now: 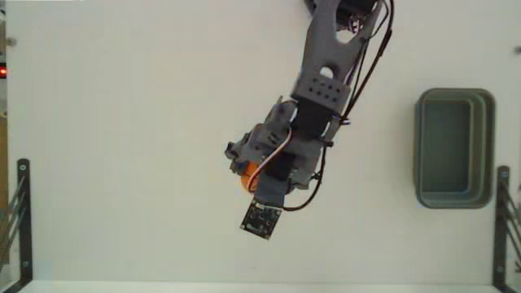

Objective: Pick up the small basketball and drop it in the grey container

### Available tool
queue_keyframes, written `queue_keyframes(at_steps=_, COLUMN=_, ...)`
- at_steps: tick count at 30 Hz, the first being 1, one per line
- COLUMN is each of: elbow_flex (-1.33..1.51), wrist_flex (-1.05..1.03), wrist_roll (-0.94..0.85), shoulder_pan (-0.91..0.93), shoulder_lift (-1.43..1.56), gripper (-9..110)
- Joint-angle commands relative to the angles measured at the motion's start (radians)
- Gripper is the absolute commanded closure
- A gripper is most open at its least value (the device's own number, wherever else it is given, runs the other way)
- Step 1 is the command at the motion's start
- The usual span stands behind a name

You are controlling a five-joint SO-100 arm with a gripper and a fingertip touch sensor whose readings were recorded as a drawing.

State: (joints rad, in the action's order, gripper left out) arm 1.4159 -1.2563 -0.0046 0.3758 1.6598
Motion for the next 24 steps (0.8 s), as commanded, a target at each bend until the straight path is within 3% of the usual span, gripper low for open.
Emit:
queue_keyframes(at_steps=1, elbow_flex=-0.098, wrist_flex=-0.05, wrist_roll=0.005, shoulder_pan=0.022, shoulder_lift=0.014, gripper=23)
queue_keyframes(at_steps=24, elbow_flex=-0.153, wrist_flex=-0.09, wrist_roll=0.005, shoulder_pan=-0.029, shoulder_lift=0.0, gripper=23)
